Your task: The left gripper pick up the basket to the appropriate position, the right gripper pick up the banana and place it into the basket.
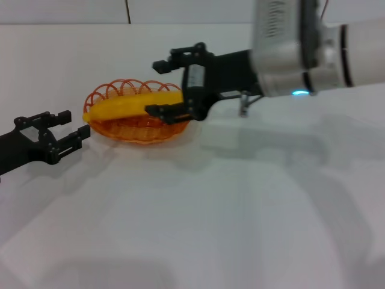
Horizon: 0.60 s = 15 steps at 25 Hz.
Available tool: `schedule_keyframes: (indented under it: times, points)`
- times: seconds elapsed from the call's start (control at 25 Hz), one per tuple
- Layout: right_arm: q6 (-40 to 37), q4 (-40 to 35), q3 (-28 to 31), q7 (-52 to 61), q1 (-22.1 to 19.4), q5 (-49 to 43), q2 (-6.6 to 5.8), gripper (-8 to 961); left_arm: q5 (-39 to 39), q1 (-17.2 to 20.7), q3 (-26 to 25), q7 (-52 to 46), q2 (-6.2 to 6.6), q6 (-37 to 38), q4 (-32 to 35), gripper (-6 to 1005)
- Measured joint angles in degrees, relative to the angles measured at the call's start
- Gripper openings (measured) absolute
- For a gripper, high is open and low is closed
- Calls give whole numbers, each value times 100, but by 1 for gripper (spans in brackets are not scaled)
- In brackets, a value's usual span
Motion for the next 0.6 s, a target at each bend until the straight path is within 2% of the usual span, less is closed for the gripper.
schedule_keyframes:
  times: [0.16,0.32,0.6]
  points:
    - [-656,552,688,-596,-84,445,1,764,-15,-5,-20,47,-1,0,0,556]
    - [-814,1367,1291,-1337,-70,816,-3,762,-20,-11,-37,65,-30,0,0,556]
    - [-769,2006,1562,-1703,-34,876,-8,762,-27,-49,-44,98,-52,0,4,556]
